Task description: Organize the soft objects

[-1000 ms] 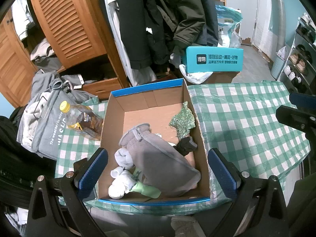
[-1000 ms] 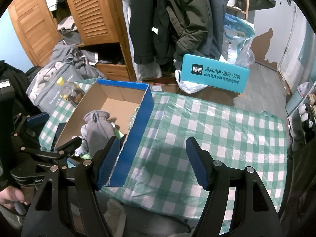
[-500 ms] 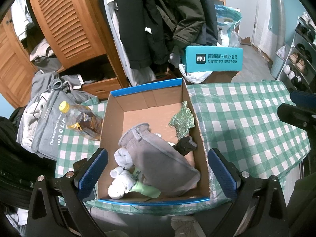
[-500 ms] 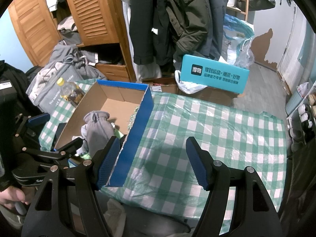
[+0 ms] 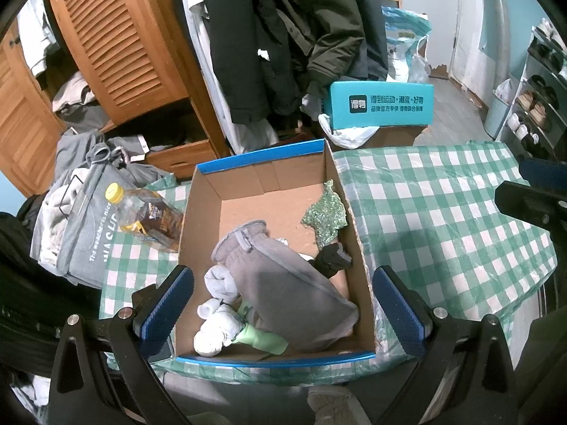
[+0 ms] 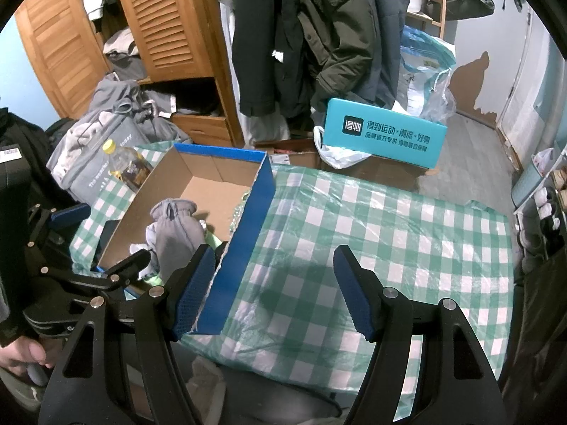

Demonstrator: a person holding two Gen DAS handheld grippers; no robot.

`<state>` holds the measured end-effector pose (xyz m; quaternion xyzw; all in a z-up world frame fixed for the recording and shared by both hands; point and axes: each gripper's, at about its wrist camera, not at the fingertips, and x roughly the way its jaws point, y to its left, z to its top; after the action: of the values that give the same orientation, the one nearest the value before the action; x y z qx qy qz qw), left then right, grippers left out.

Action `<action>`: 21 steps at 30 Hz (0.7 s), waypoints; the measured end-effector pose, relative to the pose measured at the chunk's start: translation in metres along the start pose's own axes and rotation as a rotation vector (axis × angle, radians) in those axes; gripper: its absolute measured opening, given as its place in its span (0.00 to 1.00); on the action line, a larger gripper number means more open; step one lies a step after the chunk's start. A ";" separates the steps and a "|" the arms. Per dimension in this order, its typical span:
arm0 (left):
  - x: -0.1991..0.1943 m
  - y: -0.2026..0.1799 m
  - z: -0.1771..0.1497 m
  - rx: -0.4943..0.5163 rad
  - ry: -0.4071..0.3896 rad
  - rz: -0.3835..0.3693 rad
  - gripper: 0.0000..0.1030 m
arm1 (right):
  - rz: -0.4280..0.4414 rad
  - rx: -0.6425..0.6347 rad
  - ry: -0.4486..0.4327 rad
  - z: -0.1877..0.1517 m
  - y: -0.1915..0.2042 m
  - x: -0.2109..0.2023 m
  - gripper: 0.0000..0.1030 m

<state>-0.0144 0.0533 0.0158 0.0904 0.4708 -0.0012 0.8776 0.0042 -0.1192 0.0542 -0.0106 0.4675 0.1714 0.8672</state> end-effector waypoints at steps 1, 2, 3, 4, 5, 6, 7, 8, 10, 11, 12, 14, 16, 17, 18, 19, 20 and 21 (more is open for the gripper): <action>0.000 0.000 0.000 0.000 0.000 0.001 0.99 | 0.000 0.000 -0.002 0.000 0.000 0.000 0.67; 0.001 0.000 0.000 -0.001 0.002 0.001 0.99 | -0.001 0.000 -0.002 0.000 0.000 0.000 0.67; 0.000 0.000 0.000 -0.003 0.002 0.001 0.99 | 0.000 0.000 -0.002 0.000 0.001 -0.001 0.67; 0.000 0.000 0.000 -0.003 0.003 0.000 0.99 | 0.000 -0.002 -0.003 0.000 0.002 -0.001 0.67; 0.001 0.000 0.000 0.000 0.002 0.000 0.99 | -0.001 -0.001 -0.002 0.000 0.002 -0.001 0.67; 0.001 0.000 0.000 0.000 0.002 0.001 0.99 | -0.001 -0.001 -0.001 0.000 0.002 -0.001 0.67; 0.000 0.000 0.000 -0.001 0.002 0.001 0.99 | -0.001 -0.001 -0.001 0.000 0.002 -0.001 0.67; 0.000 0.000 0.000 0.000 0.000 0.000 0.99 | -0.002 0.000 -0.001 0.000 0.002 -0.001 0.67; 0.000 0.000 0.000 0.004 -0.002 -0.001 0.99 | -0.002 0.000 -0.001 0.000 0.002 -0.001 0.67; 0.000 0.001 0.000 0.003 -0.001 0.000 0.99 | -0.002 0.000 -0.002 0.000 0.002 -0.001 0.67; 0.000 0.000 0.000 0.004 -0.002 0.000 0.99 | -0.002 -0.001 -0.002 0.000 0.002 -0.001 0.67; -0.001 0.000 0.000 0.005 -0.003 0.001 0.99 | -0.001 -0.001 -0.002 0.000 0.002 -0.001 0.67; -0.001 0.000 0.000 0.005 -0.004 0.000 0.99 | -0.001 0.000 -0.002 0.000 0.002 -0.001 0.67; -0.001 -0.001 0.000 0.004 -0.003 0.000 0.99 | -0.001 -0.001 -0.002 0.000 0.002 -0.001 0.67; -0.001 -0.001 0.000 0.003 -0.004 0.001 0.99 | -0.002 -0.002 -0.002 0.000 0.002 -0.001 0.67; -0.002 -0.001 0.000 0.004 -0.007 0.001 0.99 | -0.002 -0.001 -0.003 0.000 0.002 -0.001 0.67; -0.002 -0.001 0.000 0.006 -0.009 0.002 0.99 | -0.001 -0.001 -0.002 0.000 0.002 -0.001 0.67; -0.003 -0.002 0.000 0.007 -0.012 0.002 0.99 | -0.002 0.000 -0.002 0.000 0.002 -0.001 0.67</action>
<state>-0.0164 0.0514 0.0182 0.0939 0.4654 -0.0025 0.8801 0.0028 -0.1172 0.0556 -0.0110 0.4665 0.1707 0.8678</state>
